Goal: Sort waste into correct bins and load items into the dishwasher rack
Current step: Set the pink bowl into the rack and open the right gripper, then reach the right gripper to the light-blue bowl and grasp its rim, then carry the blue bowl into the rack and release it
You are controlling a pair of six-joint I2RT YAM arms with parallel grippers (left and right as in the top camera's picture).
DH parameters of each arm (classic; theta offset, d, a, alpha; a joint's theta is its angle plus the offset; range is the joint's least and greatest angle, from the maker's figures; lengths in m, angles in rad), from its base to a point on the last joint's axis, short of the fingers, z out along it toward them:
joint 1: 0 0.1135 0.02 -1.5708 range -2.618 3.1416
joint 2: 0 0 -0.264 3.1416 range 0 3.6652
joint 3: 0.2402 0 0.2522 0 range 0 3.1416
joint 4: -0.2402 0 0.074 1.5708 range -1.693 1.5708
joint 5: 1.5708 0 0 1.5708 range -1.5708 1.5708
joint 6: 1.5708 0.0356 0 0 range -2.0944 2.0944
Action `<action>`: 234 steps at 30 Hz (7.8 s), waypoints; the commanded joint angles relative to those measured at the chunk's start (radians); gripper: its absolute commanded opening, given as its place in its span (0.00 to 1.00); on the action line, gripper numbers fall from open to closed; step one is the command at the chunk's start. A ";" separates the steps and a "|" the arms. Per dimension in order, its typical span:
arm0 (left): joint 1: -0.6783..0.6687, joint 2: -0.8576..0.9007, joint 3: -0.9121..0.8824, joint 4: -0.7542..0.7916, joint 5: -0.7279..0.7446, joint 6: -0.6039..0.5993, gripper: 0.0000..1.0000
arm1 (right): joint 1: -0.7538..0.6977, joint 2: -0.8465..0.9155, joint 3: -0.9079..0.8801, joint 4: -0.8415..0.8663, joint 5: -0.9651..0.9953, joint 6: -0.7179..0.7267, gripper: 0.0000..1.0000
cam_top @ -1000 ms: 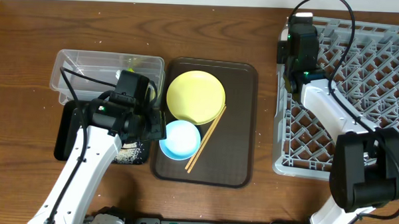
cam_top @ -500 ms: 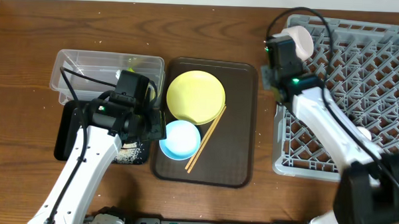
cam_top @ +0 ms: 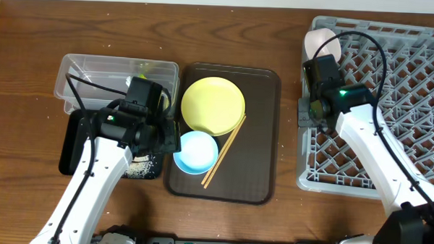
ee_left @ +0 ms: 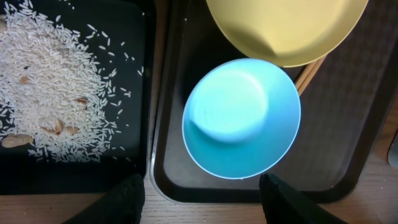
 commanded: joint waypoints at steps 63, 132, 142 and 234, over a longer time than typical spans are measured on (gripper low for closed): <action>0.006 0.002 -0.006 -0.003 -0.016 -0.001 0.62 | -0.007 0.010 -0.065 -0.040 -0.072 0.050 0.02; 0.006 0.002 -0.006 -0.048 -0.153 -0.079 0.62 | 0.013 -0.084 0.115 0.149 -0.275 -0.077 0.36; 0.091 0.002 -0.006 -0.105 -0.260 -0.174 0.62 | 0.208 0.002 0.062 0.128 -0.461 -0.081 0.37; 0.369 -0.008 -0.006 -0.149 -0.235 -0.174 0.63 | -0.250 0.323 0.098 0.704 0.848 -0.512 0.01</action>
